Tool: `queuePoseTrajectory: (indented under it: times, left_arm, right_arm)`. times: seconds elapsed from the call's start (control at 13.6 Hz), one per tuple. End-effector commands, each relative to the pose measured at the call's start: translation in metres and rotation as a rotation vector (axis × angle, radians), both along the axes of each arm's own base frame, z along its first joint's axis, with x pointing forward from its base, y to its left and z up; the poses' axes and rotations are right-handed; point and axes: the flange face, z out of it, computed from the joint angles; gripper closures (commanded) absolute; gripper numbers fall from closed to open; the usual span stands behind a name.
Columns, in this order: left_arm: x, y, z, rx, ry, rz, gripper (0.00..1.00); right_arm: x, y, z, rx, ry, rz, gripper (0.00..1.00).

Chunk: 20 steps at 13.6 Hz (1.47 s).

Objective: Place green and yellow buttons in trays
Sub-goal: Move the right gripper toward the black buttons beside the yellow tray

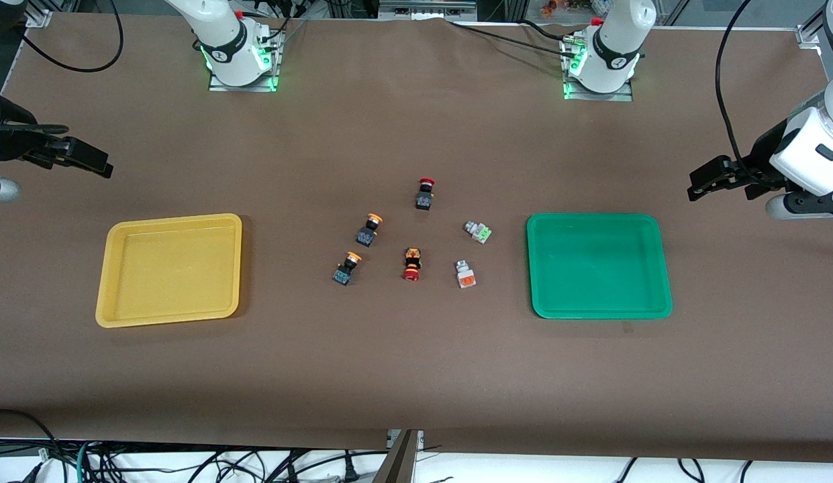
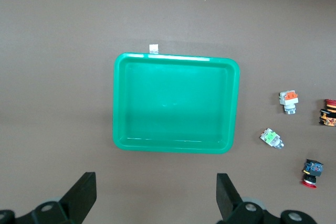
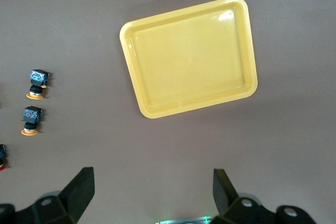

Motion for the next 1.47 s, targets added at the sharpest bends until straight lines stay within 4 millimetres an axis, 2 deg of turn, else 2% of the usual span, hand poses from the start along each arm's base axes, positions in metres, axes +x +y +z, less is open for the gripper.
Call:
queuePoseTrajectory:
  times: [0.0, 0.15, 0.22, 0.29, 0.44, 0.52, 0.66, 0.81, 0.96, 1.03, 1.18, 1.25, 1.33, 1.4]
  left_arm:
    - [0.003, 0.000, 0.005, 0.007, -0.007, -0.007, 0.00]
    - [0.003, 0.000, 0.005, 0.007, -0.007, -0.006, 0.00]
    - [0.003, 0.000, 0.005, 0.007, -0.007, -0.004, 0.00]
    - [0.003, 0.000, 0.005, 0.007, -0.007, -0.006, 0.00]
    - [0.003, 0.000, 0.005, 0.007, -0.007, -0.004, 0.00]
    - [0.003, 0.000, 0.005, 0.007, -0.007, -0.006, 0.00]
    - [0.003, 0.000, 0.005, 0.007, -0.007, -0.006, 0.00]
    - [0.002, -0.008, 0.007, -0.006, -0.009, -0.025, 0.00]
    - [0.002, -0.022, 0.006, -0.007, -0.012, -0.051, 0.00]
    - [0.004, -0.037, 0.000, 0.004, -0.012, -0.078, 0.00]
    - [0.030, -0.048, -0.059, 0.009, 0.063, -0.088, 0.00]
    - [0.037, -0.060, -0.088, 0.015, 0.112, -0.101, 0.00]
    - [0.042, -0.058, -0.077, 0.015, 0.083, -0.103, 0.00]
    - [0.042, -0.059, -0.073, 0.016, 0.075, -0.103, 0.00]
  right_arm:
    - [-0.002, -0.001, 0.005, 0.000, -0.016, 0.014, 0.00]
    - [-0.001, 0.001, 0.003, -0.005, -0.016, 0.016, 0.00]
    - [0.003, 0.001, -0.004, -0.004, -0.007, 0.012, 0.00]
    - [0.013, 0.005, -0.026, -0.007, 0.029, 0.018, 0.00]
    - [0.024, 0.029, -0.057, -0.015, 0.077, 0.056, 0.00]
    - [0.033, 0.034, -0.083, -0.016, 0.116, 0.066, 0.00]
    - [0.046, 0.049, -0.118, -0.025, 0.140, 0.075, 0.00]
    - [0.064, 0.093, -0.167, -0.037, 0.119, 0.052, 0.00]
    - [0.081, 0.130, -0.218, -0.031, 0.076, -0.118, 0.00]
    - [0.087, 0.157, -0.253, 0.006, 0.071, -0.178, 0.00]
    - [0.087, 0.215, -0.303, 0.024, 0.026, -0.290, 0.00]
    - [0.085, 0.244, -0.325, 0.028, -0.009, -0.353, 0.00]
    - [0.080, 0.272, -0.346, 0.036, -0.038, -0.403, 0.00]
    - [0.075, 0.291, -0.361, 0.043, -0.058, -0.426, 0.00]
